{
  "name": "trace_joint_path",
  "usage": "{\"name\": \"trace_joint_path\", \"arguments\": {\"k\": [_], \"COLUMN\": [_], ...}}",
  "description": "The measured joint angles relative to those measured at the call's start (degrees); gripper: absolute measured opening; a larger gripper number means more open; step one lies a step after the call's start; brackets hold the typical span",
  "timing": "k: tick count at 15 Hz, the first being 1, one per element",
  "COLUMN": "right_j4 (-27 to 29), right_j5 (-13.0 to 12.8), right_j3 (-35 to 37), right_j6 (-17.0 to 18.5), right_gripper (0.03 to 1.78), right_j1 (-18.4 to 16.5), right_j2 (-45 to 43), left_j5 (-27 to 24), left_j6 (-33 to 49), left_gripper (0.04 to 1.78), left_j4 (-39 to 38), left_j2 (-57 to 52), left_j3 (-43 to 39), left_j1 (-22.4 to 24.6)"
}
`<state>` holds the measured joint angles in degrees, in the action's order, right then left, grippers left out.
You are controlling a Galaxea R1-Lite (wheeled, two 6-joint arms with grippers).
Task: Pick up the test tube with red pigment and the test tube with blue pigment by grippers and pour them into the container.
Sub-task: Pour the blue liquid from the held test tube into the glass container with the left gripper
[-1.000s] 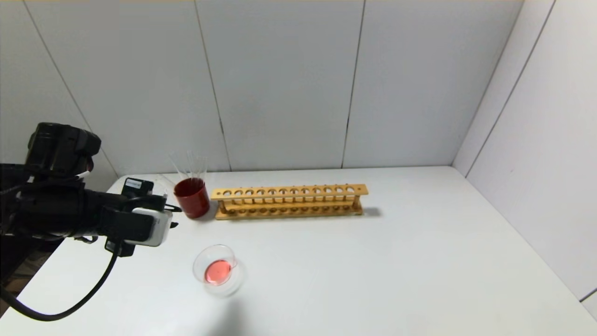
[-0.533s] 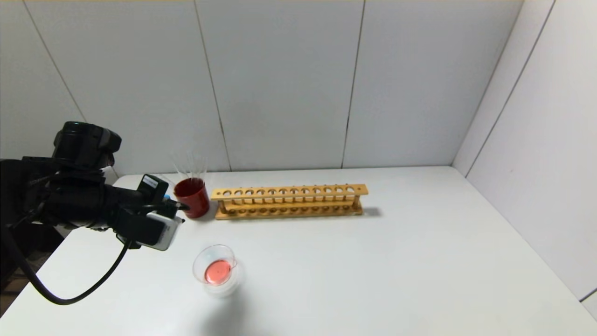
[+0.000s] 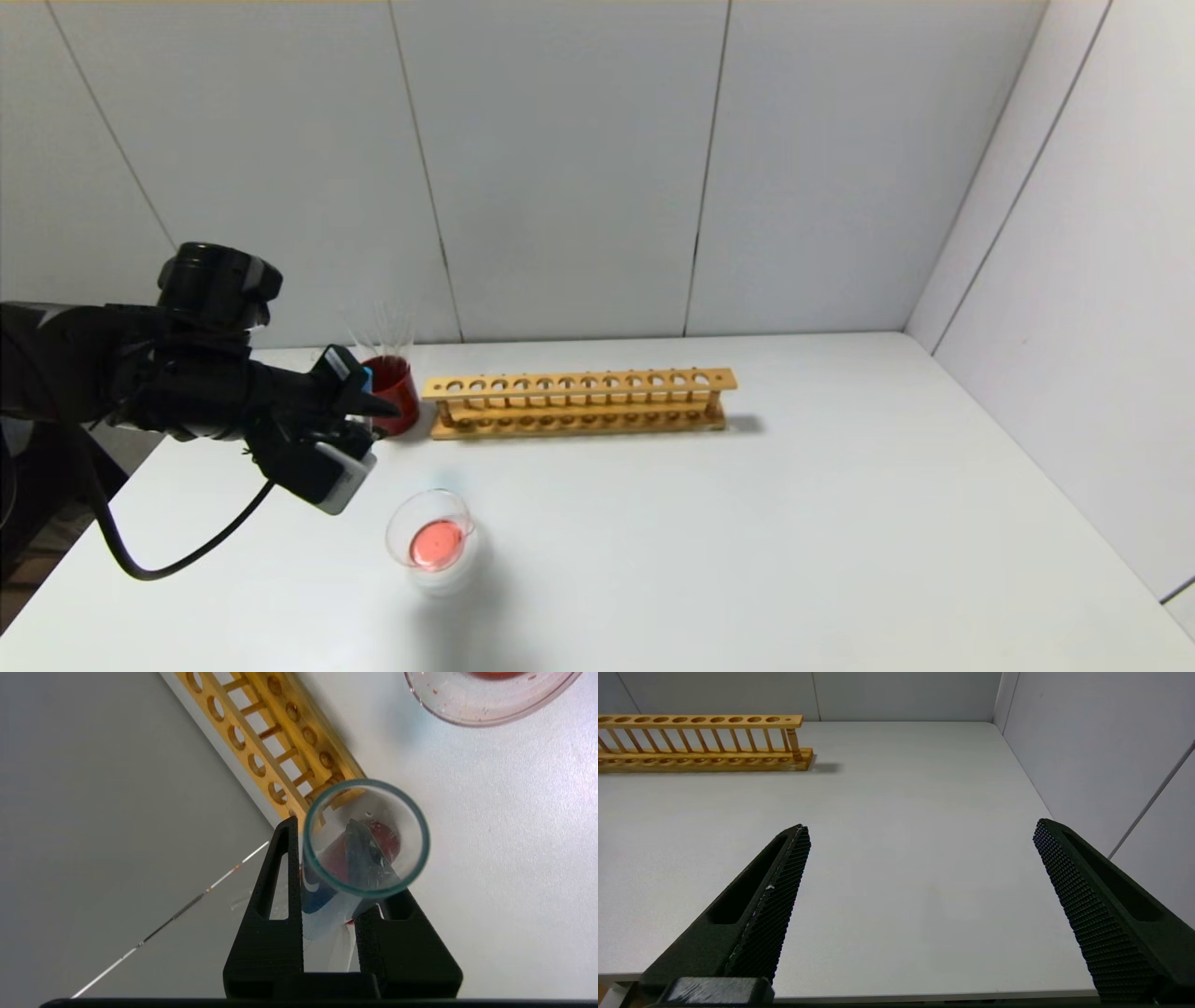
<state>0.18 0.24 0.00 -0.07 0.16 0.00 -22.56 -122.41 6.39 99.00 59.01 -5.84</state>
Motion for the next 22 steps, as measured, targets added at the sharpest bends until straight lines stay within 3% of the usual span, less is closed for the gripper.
{"name": "trace_joint_path", "arguments": {"k": [4, 22], "right_j4": [0.0, 0.0], "right_j5": [0.0, 0.0], "right_j3": [0.0, 0.0], "right_j6": [0.0, 0.0], "right_gripper": [1.75, 1.75], "right_j1": [0.0, 0.0], "right_j2": [0.0, 0.0], "left_j5": [-0.5, 1.9], "left_j6": [0.6, -8.4], "left_gripper": [0.35, 0.35], "left_j4": [-0.2, -2.0], "left_j2": [2.0, 6.0], "left_j3": [0.0, 2.1], "left_j1": [-2.8, -3.9]}}
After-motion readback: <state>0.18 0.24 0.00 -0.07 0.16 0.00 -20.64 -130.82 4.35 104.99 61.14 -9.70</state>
